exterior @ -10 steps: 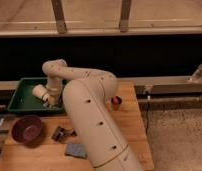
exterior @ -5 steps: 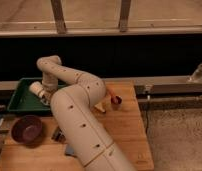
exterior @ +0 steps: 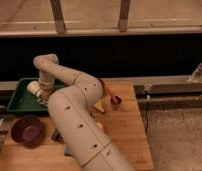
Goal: Wipe tray with towel
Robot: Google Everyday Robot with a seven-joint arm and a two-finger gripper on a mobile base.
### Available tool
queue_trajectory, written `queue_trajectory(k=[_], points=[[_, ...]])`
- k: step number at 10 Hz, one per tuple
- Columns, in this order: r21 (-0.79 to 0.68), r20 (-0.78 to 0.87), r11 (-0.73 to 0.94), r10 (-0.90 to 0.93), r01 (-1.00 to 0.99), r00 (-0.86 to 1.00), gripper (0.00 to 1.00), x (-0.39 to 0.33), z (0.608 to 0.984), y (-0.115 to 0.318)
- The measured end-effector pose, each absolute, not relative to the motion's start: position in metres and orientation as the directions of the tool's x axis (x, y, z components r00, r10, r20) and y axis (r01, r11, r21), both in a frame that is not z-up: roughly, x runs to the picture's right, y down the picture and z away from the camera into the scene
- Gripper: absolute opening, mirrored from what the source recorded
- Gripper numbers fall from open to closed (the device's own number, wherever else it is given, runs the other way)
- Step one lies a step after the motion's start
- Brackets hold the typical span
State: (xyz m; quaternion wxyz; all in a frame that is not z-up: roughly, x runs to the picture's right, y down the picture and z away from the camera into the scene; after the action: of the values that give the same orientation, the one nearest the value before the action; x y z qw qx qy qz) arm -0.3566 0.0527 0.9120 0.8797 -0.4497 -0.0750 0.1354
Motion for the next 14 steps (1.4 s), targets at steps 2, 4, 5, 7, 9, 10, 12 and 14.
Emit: queue_trajectory(k=[2,4,5,7,9,10,12,14], points=[[-0.825,0.033,0.547,0.295,-0.141,0.955,0.00,-0.365,0.891,0.060],[-0.842,0.014,0.519,0.293,-0.146,0.956,0.00,-0.351,0.878,0.077],[-0.846,-0.005,0.508,0.298,-0.163,0.954,0.00,-0.338,0.876,0.084],[-0.846,-0.052,0.489,0.323,-0.214,0.945,0.00,-0.305,0.884,0.088],[-0.844,-0.067,0.482,0.340,-0.235,0.938,0.00,-0.290,0.906,0.077],[-0.844,-0.070,0.480,0.346,-0.240,0.936,0.00,-0.287,0.921,0.069],[-0.842,-0.061,0.485,0.349,-0.236,0.935,0.00,-0.293,0.945,0.056],[-0.840,-0.043,0.497,0.341,-0.219,0.939,0.00,-0.302,0.958,0.049]])
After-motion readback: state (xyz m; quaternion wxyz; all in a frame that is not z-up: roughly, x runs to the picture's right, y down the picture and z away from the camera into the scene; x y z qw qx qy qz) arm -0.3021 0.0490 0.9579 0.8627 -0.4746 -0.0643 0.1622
